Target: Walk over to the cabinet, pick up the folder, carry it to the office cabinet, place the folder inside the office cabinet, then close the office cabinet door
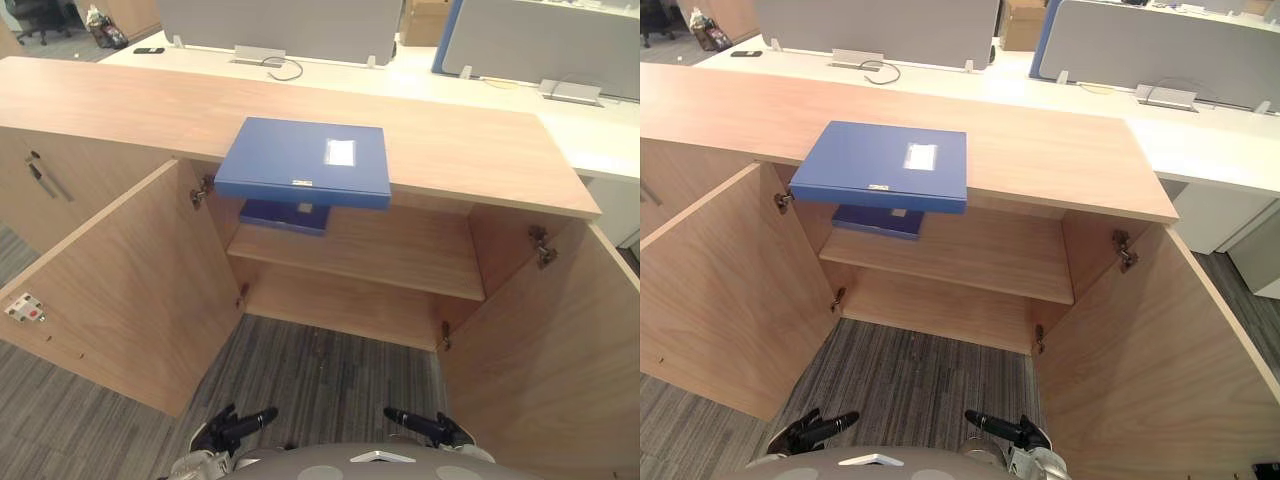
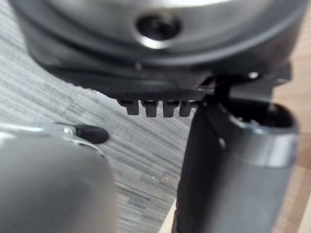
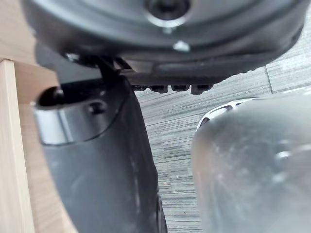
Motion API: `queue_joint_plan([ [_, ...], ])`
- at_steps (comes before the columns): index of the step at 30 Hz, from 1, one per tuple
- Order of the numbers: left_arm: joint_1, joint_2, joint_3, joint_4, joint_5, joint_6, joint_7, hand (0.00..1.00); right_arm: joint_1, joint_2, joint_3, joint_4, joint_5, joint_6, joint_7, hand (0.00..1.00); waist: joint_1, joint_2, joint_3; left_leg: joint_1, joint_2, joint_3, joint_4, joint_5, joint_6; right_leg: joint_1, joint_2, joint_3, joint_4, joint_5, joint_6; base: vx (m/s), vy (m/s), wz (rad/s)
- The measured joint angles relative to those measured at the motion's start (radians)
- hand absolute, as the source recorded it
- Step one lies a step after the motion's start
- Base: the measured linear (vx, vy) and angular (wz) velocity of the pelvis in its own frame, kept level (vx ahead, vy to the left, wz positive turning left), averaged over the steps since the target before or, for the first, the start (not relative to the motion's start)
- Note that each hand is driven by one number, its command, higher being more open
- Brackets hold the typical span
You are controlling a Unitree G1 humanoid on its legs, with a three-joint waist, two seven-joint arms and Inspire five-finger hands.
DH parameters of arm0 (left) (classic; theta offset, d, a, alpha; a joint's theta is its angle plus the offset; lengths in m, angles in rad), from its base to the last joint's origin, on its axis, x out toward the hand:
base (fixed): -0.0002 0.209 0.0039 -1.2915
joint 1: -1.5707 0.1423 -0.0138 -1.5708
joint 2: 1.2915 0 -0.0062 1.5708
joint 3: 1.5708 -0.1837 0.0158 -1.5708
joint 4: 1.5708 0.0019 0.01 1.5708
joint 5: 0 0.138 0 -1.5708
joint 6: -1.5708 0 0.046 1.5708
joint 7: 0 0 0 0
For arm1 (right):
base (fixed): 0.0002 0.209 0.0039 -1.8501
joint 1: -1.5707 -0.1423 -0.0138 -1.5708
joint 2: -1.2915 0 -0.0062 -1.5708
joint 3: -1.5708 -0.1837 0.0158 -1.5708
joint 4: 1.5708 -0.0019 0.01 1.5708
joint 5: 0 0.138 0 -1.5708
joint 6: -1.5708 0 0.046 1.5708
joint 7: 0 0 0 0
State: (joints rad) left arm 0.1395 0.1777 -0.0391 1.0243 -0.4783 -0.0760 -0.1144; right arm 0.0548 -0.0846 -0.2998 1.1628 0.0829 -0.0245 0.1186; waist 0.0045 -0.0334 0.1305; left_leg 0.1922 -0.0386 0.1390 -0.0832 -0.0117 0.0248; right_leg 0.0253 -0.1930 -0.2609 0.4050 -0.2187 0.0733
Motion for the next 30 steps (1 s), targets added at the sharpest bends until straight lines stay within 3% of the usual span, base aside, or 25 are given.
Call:
queue_joint_plan([
  [1,0.001,-0.001,-0.015,-0.046,-0.023,0.005,0.001,1.00,0.010,0.004,0.013,0.002,0.000,0.006,-0.001,1.00,-0.008,-0.012,-0.004,-0.010,-0.009,-0.011,0.009,0.007,0.002,0.002,0.010,0.018,-0.101,0.044,0.007,0.07,-0.063,0.43],
  [2,0.001,-0.003,-0.022,-0.070,-0.037,0.006,0.003,1.00,0.011,0.005,0.020,0.002,0.001,0.011,0.000,1.00,-0.008,-0.031,-0.006,-0.008,-0.017,-0.015,0.014,0.007,0.000,0.009,0.009,0.018,-0.124,0.050,0.008,0.07,-0.066,0.30],
  [5,0.028,-0.064,-0.026,-0.211,-0.078,0.016,0.009,1.00,0.027,-0.010,0.040,0.002,0.000,0.020,-0.003,1.00,-0.009,0.005,-0.023,-0.007,0.004,-0.032,0.007,0.002,-0.009,0.060,0.038,-0.003,-0.222,0.074,0.009,0.10,-0.053,0.10],
  [10,0.062,-0.073,-0.045,-0.382,-0.108,0.036,0.033,1.00,0.031,-0.018,0.101,0.002,-0.040,0.035,-0.020,1.00,-0.006,0.000,-0.044,-0.008,0.029,-0.028,0.000,-0.006,-0.023,0.121,0.084,-0.008,-0.363,0.136,0.000,0.07,-0.057,-0.03],
  [13,0.084,-0.070,-0.042,-0.494,-0.086,0.054,0.053,1.00,0.031,-0.021,0.117,0.002,-0.049,0.036,-0.021,1.00,-0.003,0.000,-0.047,-0.012,0.029,-0.027,-0.002,-0.010,-0.029,0.130,0.091,-0.008,-0.391,0.143,0.003,0.01,-0.015,-0.01],
  [18,0.105,-0.097,-0.003,-0.685,0.140,0.070,0.094,1.00,0.040,-0.027,0.143,0.001,-0.047,0.036,-0.024,1.00,0.021,-0.001,-0.056,-0.035,0.026,-0.027,-0.005,-0.011,-0.029,0.117,0.092,-0.010,-0.398,0.146,0.004,0.00,0.000,0.00],
  [22,0.107,-0.131,0.046,-0.786,0.221,0.074,0.145,1.00,0.046,-0.027,0.152,0.001,-0.043,0.037,-0.029,1.00,0.022,-0.004,-0.064,-0.039,0.023,-0.027,-0.004,-0.009,-0.028,0.121,0.091,-0.013,-0.411,0.154,0.004,0.00,0.000,0.00],
  [30,0.119,-0.161,0.086,-0.972,0.618,0.077,0.335,1.00,0.051,-0.027,0.167,0.000,-0.036,0.035,-0.029,1.00,0.023,-0.009,-0.066,-0.029,0.029,0.005,-0.006,-0.003,-0.026,0.127,0.091,0.009,-0.424,0.178,-0.005,-0.05,-0.002,-0.09],
])
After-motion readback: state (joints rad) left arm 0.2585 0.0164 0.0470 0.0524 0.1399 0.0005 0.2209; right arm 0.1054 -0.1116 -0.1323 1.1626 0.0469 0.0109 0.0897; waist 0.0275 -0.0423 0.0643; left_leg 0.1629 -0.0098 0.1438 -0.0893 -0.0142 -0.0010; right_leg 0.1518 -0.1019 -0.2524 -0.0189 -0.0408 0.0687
